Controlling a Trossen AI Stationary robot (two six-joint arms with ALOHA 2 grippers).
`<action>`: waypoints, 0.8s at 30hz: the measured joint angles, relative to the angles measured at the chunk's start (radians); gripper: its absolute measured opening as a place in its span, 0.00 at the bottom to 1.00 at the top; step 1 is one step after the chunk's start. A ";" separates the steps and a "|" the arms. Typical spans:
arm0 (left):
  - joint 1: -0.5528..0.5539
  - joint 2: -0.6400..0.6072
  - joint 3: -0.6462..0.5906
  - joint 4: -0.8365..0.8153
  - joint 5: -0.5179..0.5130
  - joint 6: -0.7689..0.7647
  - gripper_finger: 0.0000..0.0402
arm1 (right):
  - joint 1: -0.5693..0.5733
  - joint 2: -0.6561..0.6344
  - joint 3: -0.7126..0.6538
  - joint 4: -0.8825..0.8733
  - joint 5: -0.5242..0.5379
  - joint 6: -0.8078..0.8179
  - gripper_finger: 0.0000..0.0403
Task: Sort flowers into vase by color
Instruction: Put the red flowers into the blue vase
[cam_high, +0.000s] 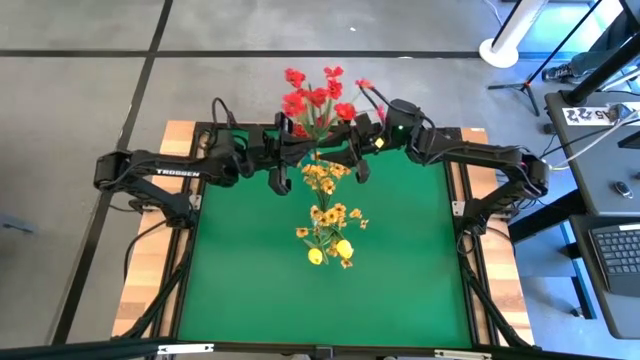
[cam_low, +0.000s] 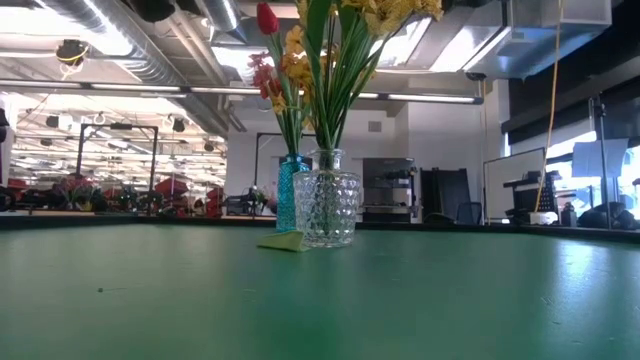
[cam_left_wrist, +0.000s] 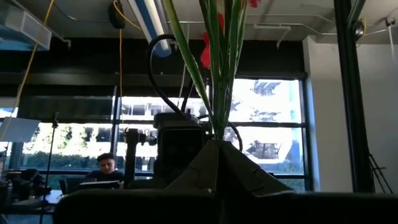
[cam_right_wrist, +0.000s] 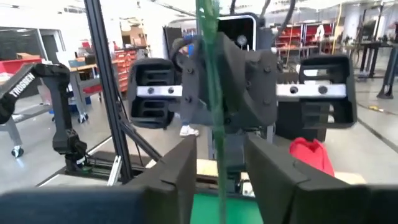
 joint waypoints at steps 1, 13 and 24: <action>0.000 0.003 0.000 0.001 0.000 0.000 0.00 | 0.000 0.008 0.000 0.007 0.007 -0.001 0.31; -0.001 0.014 0.000 -0.014 0.000 0.000 0.00 | 0.000 0.022 0.001 0.006 0.014 0.004 0.24; 0.000 0.013 0.001 -0.056 -0.005 -0.023 0.00 | 0.000 0.022 0.000 0.004 -0.014 -0.006 0.04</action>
